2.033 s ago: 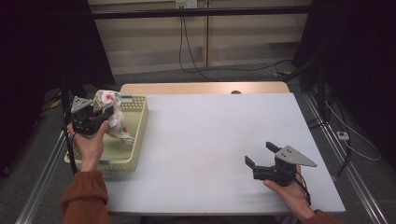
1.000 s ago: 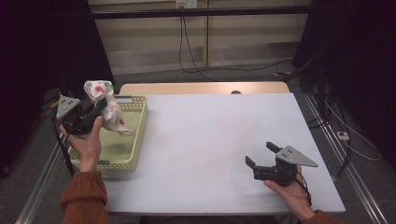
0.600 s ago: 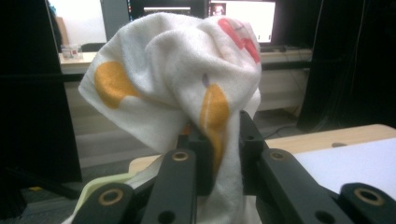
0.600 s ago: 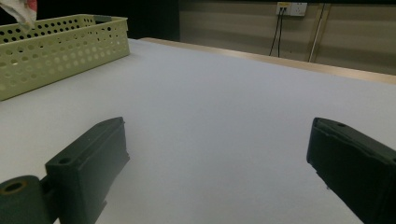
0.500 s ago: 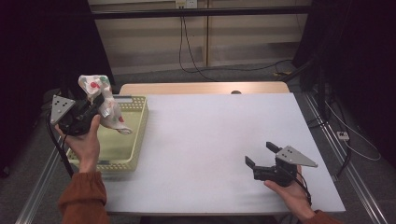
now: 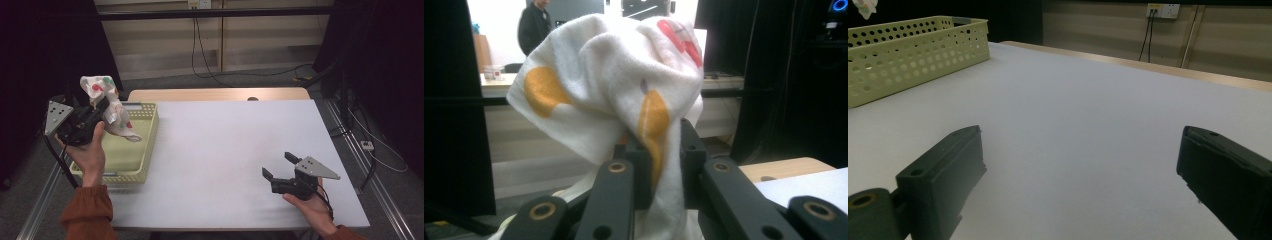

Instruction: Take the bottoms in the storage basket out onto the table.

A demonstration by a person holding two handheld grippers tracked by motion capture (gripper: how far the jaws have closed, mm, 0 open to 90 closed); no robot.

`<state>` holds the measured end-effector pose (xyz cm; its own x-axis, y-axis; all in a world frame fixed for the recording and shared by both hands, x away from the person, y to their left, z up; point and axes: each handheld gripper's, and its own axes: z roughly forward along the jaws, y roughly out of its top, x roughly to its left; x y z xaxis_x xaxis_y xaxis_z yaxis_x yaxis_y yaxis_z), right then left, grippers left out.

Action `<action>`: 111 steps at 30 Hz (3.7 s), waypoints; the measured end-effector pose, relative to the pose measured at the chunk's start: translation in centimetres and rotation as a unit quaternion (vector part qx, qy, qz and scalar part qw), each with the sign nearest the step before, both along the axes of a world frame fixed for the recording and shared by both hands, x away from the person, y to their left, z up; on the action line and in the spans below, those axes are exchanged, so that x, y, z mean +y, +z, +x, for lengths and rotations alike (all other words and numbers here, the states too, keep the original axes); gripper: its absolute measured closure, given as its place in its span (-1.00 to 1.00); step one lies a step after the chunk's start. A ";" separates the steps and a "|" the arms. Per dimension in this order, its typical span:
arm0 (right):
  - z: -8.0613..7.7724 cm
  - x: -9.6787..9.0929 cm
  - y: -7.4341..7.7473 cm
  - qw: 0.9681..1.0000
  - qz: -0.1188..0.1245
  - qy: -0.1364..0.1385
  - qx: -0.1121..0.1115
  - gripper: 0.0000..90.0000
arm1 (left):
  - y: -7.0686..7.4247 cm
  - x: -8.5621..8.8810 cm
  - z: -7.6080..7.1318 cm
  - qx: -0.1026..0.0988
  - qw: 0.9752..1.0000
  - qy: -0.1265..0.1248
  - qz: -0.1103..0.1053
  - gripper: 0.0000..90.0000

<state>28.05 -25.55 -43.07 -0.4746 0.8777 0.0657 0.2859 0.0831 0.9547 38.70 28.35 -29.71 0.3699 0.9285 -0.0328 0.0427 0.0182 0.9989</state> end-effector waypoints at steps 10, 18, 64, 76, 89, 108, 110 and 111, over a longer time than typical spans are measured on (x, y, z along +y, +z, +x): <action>0.0 0.0 0.0 1.000 0.000 0.003 -0.001 -0.89 | 0.3 -1.6 -0.2 0.005 1.000 -0.024 -0.003 0.81; 0.0 0.1 0.0 1.000 0.000 0.005 0.001 -0.89 | 0.9 -2.8 -0.3 0.010 0.999 -0.047 0.001 0.81; 0.1 0.0 -0.1 1.000 -0.003 0.008 0.001 -0.89 | 2.2 -7.6 -1.2 0.011 0.993 -0.115 0.024 0.80; 0.1 0.2 -0.1 1.000 -0.001 0.011 0.001 -0.89 | 2.3 -9.2 -1.1 0.015 0.991 -0.129 0.028 0.80; 0.1 0.1 -0.1 1.000 0.000 0.011 0.002 -0.89 | 2.7 -11.8 -0.5 0.012 0.987 -0.157 0.038 0.80; 0.1 0.1 -0.1 1.000 0.000 0.010 0.001 -0.89 | 1.8 -14.4 0.5 0.027 0.981 -0.181 0.060 0.80; 0.1 0.1 -0.1 1.000 -0.002 0.011 0.001 -0.89 | 1.7 -14.7 0.5 0.028 0.981 -0.183 0.054 0.80; 0.0 0.1 -0.1 1.000 -0.003 0.010 0.000 -0.89 | 1.6 -14.7 0.5 0.028 0.981 -0.183 0.060 0.80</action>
<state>28.08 -25.46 -43.14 -0.4925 0.8681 0.0615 0.2843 0.0938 0.9541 39.19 13.65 -28.06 0.6804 0.7318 0.0395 0.0792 -0.1270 0.9887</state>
